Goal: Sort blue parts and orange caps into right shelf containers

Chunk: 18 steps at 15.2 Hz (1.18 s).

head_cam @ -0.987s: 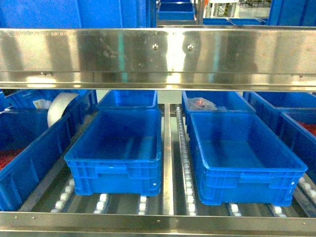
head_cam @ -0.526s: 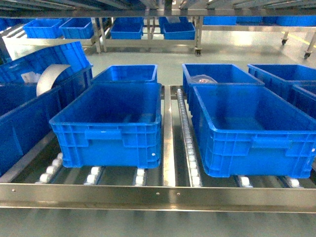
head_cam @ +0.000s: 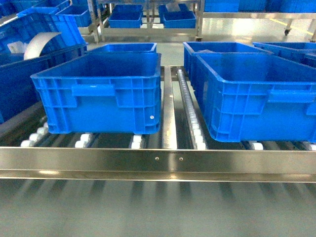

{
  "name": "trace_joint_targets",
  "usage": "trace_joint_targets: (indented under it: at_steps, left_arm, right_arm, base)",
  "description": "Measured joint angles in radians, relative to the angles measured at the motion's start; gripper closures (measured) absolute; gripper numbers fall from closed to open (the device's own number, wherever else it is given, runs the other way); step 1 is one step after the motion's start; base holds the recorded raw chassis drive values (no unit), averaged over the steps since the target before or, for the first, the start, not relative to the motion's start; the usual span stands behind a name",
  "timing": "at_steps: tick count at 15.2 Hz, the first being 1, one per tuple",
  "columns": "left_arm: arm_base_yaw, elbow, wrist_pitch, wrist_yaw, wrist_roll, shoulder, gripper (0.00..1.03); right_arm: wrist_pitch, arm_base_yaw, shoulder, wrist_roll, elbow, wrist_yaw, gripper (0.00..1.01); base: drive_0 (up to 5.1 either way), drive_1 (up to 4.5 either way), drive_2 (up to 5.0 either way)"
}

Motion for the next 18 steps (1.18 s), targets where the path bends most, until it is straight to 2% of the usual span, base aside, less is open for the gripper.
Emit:
trace_joint_targets:
  at_steps: [15,18]
  left_arm:
    - [0.0,0.0,-0.001,-0.001,0.0,0.0,0.6]
    - [0.0,0.0,-0.001,-0.001,0.0,0.0,0.6]
  right_arm:
    - [-0.001,0.0,0.0,0.0,0.0,0.0,0.59]
    - [-0.001,0.0,0.0,0.0,0.0,0.0,0.59]
  base:
    - [0.0,0.0,0.0]
    - [0.0,4.16,-4.2]
